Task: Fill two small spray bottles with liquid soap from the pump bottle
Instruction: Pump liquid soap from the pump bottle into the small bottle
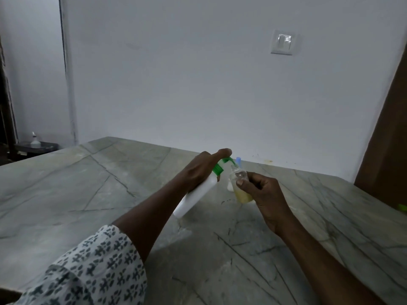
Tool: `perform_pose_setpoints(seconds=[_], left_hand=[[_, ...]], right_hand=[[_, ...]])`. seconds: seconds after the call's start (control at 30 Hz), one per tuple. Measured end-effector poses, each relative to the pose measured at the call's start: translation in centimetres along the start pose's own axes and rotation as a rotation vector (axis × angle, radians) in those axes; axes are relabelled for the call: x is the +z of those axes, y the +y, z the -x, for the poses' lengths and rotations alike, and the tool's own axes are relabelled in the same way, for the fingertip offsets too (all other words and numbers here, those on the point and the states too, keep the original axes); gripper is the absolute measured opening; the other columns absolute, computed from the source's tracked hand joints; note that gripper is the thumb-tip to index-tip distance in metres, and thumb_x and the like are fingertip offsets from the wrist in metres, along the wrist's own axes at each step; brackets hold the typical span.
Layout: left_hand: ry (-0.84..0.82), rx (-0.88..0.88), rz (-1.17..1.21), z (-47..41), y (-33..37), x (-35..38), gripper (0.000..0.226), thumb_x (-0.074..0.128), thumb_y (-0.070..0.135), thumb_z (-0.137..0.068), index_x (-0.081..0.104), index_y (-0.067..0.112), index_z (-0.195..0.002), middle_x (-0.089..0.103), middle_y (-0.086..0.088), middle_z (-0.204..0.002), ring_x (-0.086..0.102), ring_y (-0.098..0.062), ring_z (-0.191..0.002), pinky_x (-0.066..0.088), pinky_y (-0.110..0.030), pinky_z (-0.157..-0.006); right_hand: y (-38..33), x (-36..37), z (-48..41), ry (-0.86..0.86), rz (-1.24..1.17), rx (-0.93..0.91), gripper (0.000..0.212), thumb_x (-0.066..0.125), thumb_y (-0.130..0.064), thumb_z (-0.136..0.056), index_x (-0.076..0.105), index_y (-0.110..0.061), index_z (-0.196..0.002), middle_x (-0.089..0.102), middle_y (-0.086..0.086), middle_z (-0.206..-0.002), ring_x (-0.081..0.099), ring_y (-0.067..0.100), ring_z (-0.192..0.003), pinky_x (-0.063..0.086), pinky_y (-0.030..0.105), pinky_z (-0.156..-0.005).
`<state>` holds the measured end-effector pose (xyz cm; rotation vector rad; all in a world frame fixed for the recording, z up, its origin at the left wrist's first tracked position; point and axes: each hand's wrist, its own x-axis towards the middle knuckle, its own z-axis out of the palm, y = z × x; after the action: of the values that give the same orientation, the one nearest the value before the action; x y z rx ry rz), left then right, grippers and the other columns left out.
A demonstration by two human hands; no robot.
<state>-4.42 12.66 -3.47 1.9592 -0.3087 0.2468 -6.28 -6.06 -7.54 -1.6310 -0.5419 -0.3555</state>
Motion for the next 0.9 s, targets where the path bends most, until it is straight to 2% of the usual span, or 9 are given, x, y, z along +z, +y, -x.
perform_pose_setpoints(seconds=[0.13, 0.3, 0.4, 0.53, 0.63, 0.73, 0.83, 0.9], left_hand=[[-0.007, -0.001, -0.025, -0.16, 0.13, -0.02, 0.081, 0.043, 0.074, -0.075, 0.073, 0.0, -0.088, 0.07, -0.012, -0.069, 0.062, -0.019, -0.058, 0.05, -0.034, -0.071], [0.009, -0.002, 0.002, 0.39, 0.74, 0.14, 0.058, 0.045, 0.057, -0.077, 0.068, 0.004, -0.072, 0.066, -0.015, -0.066, 0.057, -0.023, -0.056, 0.046, -0.031, -0.064], [0.003, 0.006, 0.026, 0.29, 0.47, 0.08, 0.066, 0.046, 0.058, -0.079, 0.069, -0.004, -0.077, 0.067, -0.017, -0.068, 0.058, -0.023, -0.057, 0.047, -0.034, -0.067], [0.013, 0.014, -0.027, 0.19, 0.43, 0.14, 0.066, 0.046, 0.063, -0.089, 0.067, 0.005, -0.064, 0.067, -0.011, -0.064, 0.059, -0.018, -0.053, 0.048, -0.03, -0.066], [0.015, 0.01, -0.034, 0.15, 0.48, 0.19, 0.066, 0.045, 0.06, -0.091, 0.07, 0.002, -0.071, 0.067, -0.01, -0.063, 0.059, -0.017, -0.052, 0.047, -0.029, -0.064], [0.041, 0.01, -0.003, 0.06, 0.5, 0.27, 0.064, 0.046, 0.055, -0.086, 0.07, -0.004, -0.081, 0.069, -0.015, -0.067, 0.059, -0.022, -0.056, 0.047, -0.035, -0.069], [0.076, 0.021, 0.022, 0.07, 0.54, 0.3, 0.064, 0.045, 0.055, -0.079, 0.069, -0.004, -0.078, 0.07, -0.016, -0.068, 0.059, -0.023, -0.058, 0.048, -0.038, -0.07], [0.071, 0.031, 0.006, 0.14, 0.46, 0.31, 0.065, 0.046, 0.059, -0.084, 0.071, 0.0, -0.073, 0.069, -0.014, -0.066, 0.06, -0.021, -0.056, 0.048, -0.035, -0.068]], right_hand=[[-0.11, -0.24, -0.07, -0.005, -0.018, -0.001, 0.019, 0.066, -0.01, -0.086, 0.072, -0.012, -0.104, 0.075, 0.003, -0.095, 0.07, 0.01, -0.083, 0.055, 0.018, -0.072], [0.09, -0.11, 0.11, -0.026, -0.004, 0.006, 0.015, 0.067, -0.011, -0.087, 0.075, -0.011, -0.1, 0.076, 0.004, -0.091, 0.068, 0.005, -0.076, 0.052, 0.016, -0.067], [0.15, -0.08, 0.13, -0.026, 0.012, 0.012, 0.019, 0.066, -0.012, -0.087, 0.074, -0.008, -0.104, 0.075, 0.006, -0.094, 0.068, 0.004, -0.077, 0.051, 0.015, -0.067], [-0.13, -0.15, 0.15, -0.008, -0.016, 0.014, 0.018, 0.066, -0.01, -0.087, 0.072, -0.011, -0.104, 0.075, 0.005, -0.094, 0.069, 0.003, -0.078, 0.052, 0.015, -0.068], [-0.28, -0.08, 0.21, -0.009, -0.02, 0.021, 0.021, 0.066, -0.011, -0.087, 0.071, -0.01, -0.107, 0.074, 0.002, -0.093, 0.069, 0.0, -0.076, 0.051, 0.013, -0.066], [-0.14, 0.16, 0.28, -0.013, -0.016, 0.03, 0.023, 0.067, -0.014, -0.087, 0.071, -0.011, -0.109, 0.074, -0.002, -0.094, 0.069, 0.0, -0.078, 0.052, 0.014, -0.069], [0.08, 0.47, 0.29, -0.007, -0.014, 0.035, 0.019, 0.068, -0.016, -0.087, 0.072, -0.017, -0.106, 0.075, -0.005, -0.094, 0.068, 0.001, -0.08, 0.053, 0.015, -0.071], [0.15, 0.58, 0.24, 0.005, -0.034, 0.035, 0.018, 0.068, -0.015, -0.086, 0.072, -0.018, -0.104, 0.075, -0.003, -0.094, 0.069, 0.005, -0.081, 0.054, 0.017, -0.072]])
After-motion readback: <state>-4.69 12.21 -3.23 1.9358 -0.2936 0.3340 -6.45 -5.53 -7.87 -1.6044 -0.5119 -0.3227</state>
